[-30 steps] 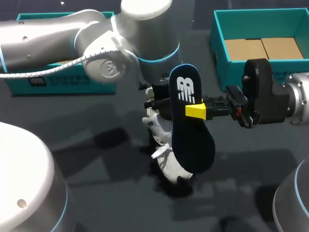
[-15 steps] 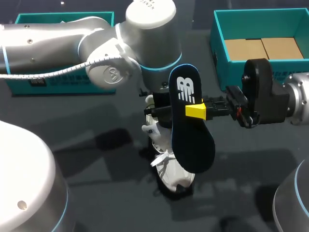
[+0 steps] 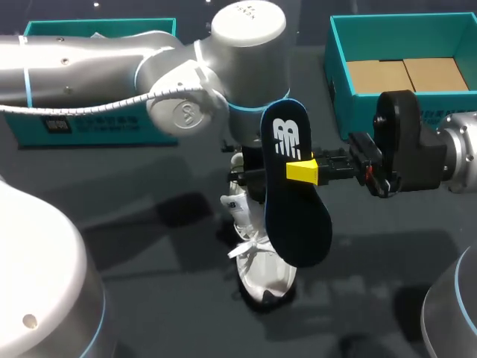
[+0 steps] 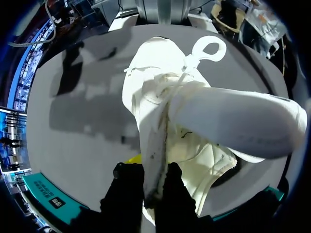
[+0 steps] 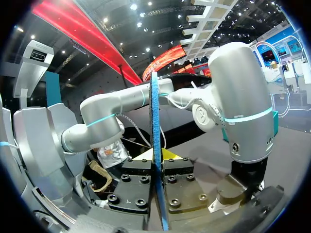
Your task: Take the shoe out of the shoebox, open the shoe tongue, remove and reinsert the insole, then place the shoe into the shoebox
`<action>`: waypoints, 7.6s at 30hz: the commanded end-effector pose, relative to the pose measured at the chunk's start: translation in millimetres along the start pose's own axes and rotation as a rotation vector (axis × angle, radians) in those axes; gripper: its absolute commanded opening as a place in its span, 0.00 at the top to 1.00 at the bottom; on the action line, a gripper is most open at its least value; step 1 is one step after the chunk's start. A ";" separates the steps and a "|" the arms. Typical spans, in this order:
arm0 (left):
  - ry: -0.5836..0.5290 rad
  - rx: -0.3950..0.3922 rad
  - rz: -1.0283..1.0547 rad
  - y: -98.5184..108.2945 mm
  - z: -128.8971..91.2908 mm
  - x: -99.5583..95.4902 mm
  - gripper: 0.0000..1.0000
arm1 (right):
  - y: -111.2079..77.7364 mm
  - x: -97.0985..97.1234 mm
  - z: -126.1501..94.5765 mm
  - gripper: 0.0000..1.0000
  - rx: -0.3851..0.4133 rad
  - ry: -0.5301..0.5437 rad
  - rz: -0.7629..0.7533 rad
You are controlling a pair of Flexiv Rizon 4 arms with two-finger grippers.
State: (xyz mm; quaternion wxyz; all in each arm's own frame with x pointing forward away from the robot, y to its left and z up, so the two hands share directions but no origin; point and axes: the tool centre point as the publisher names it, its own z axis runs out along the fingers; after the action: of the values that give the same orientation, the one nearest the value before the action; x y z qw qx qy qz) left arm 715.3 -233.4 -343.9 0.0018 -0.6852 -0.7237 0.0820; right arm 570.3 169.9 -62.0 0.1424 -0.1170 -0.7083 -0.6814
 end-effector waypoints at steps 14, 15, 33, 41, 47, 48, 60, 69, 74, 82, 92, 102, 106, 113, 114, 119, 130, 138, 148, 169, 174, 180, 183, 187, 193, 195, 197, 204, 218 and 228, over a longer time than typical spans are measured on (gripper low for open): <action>0.071 0.013 0.041 4.5 30.9 -10.3 1.00 | -1.3 0.8 0.7 1.00 -0.001 -0.003 0.000; 0.074 0.012 0.045 4.7 32.5 -11.1 1.00 | -1.3 0.8 0.7 1.00 -0.001 -0.003 0.000; 0.087 0.012 0.091 6.4 42.0 -19.7 0.52 | -1.3 0.8 0.7 1.00 -0.001 -0.003 0.000; -0.011 -0.029 0.086 9.4 12.9 -18.7 0.00 | -1.3 0.8 0.7 1.00 -0.001 -0.003 0.000; -0.172 -0.154 0.110 6.7 -42.6 -23.4 0.00 | -1.3 0.8 0.7 1.00 -0.001 -0.003 0.000; -0.172 -0.154 0.110 6.7 -42.6 -23.4 0.00 | -1.3 0.8 0.7 1.00 -0.001 -0.003 0.000; -0.172 -0.154 0.110 6.7 -42.6 -23.4 0.00 | -1.3 0.8 0.7 1.00 -0.001 -0.003 0.000; -0.408 -0.160 0.058 15.1 -66.7 -19.3 0.00 | -1.3 0.8 0.7 1.00 -0.001 -0.003 0.000; -0.544 -0.223 0.048 15.1 -85.0 -20.2 0.00 | -1.3 0.8 0.7 1.00 -0.001 -0.003 0.000; -0.667 -0.198 0.026 17.0 -103.1 -19.8 0.00 | -1.3 0.8 0.7 1.00 -0.001 -0.003 0.000; -0.812 -0.167 0.043 20.5 -112.0 -21.9 0.00 | -1.3 0.8 0.7 1.00 -0.001 -0.003 0.000; -1.066 -0.233 0.079 19.1 -144.6 -31.5 0.00 | -1.3 0.8 0.7 1.00 -0.001 -0.003 0.000; -1.211 -0.175 0.166 18.5 -159.7 -27.1 0.00 | -1.3 0.8 0.7 1.00 -0.001 -0.003 0.000; -1.211 -0.175 0.166 18.5 -159.7 -27.1 0.00 | -1.3 0.8 0.7 1.00 -0.001 -0.003 0.000; -1.211 -0.175 0.166 18.5 -159.7 -27.1 0.00 | -1.3 0.8 0.7 1.00 -0.001 -0.003 0.000; -1.280 -0.173 0.164 22.6 -164.3 -26.9 0.00 | -1.3 0.8 0.7 1.00 -0.001 -0.003 0.000; -1.407 -0.220 0.166 22.2 -193.0 -15.0 0.00 | 0.8 -20.2 -5.0 1.00 -0.021 -0.019 0.065; -1.444 -0.239 0.169 17.0 -199.4 -2.7 0.00 | 14.4 -67.7 -20.1 1.00 -0.040 -0.004 0.146; -1.441 -0.192 0.170 17.2 -203.2 3.1 0.00 | 14.9 -76.6 -24.7 1.00 -0.043 -0.013 0.193; -1.441 -0.192 0.170 17.2 -203.2 3.1 0.00 | 20.3 -140.4 -44.8 1.00 -0.051 -0.116 0.460; -1.441 -0.192 0.170 17.2 -203.2 3.1 0.00 | 20.3 -140.4 -44.8 1.00 -0.051 -0.116 0.460; -1.440 -0.188 0.163 17.7 -202.9 1.8 0.00 | 25.8 -156.8 -42.5 1.00 -0.042 -0.130 0.569; -1.445 -0.189 0.154 18.6 -203.9 2.3 0.00 | 24.2 -173.6 -42.1 1.00 -0.056 -0.132 0.650; -1.447 -0.176 0.140 18.6 -204.9 2.5 0.00 | 15.7 -191.0 -40.9 1.00 -0.091 -0.121 0.724; -1.443 -0.165 0.124 20.0 -205.1 0.6 0.00 | 15.6 -192.5 -38.9 1.00 -0.077 -0.139 0.724; -1.443 -0.165 0.124 20.0 -205.1 0.6 0.00 | 15.6 -192.5 -38.9 1.00 -0.077 -0.139 0.724; -1.443 -0.165 0.124 20.0 -205.1 0.6 0.00 | 15.6 -192.5 -38.9 1.00 -0.077 -0.139 0.724; -1.437 -0.163 0.122 21.2 -199.4 -5.4 0.00 | 16.0 -196.5 -37.1 1.00 -0.077 -0.142 0.753; -1.443 -0.149 0.081 24.7 -193.3 -15.7 0.00 | 9.4 -226.2 -22.9 1.00 -0.091 -0.209 0.989; -1.438 -0.171 0.073 28.7 -190.8 -23.0 0.43 | 4.1 -235.1 -13.6 1.00 -0.112 -0.219 1.062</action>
State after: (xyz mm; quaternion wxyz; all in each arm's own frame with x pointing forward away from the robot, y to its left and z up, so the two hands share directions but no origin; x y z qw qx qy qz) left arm 765.5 -224.8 -154.9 -0.5293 -0.4845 -0.5250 0.4577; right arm 788.6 156.5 -141.2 0.3861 -0.5338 -0.5234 -0.5404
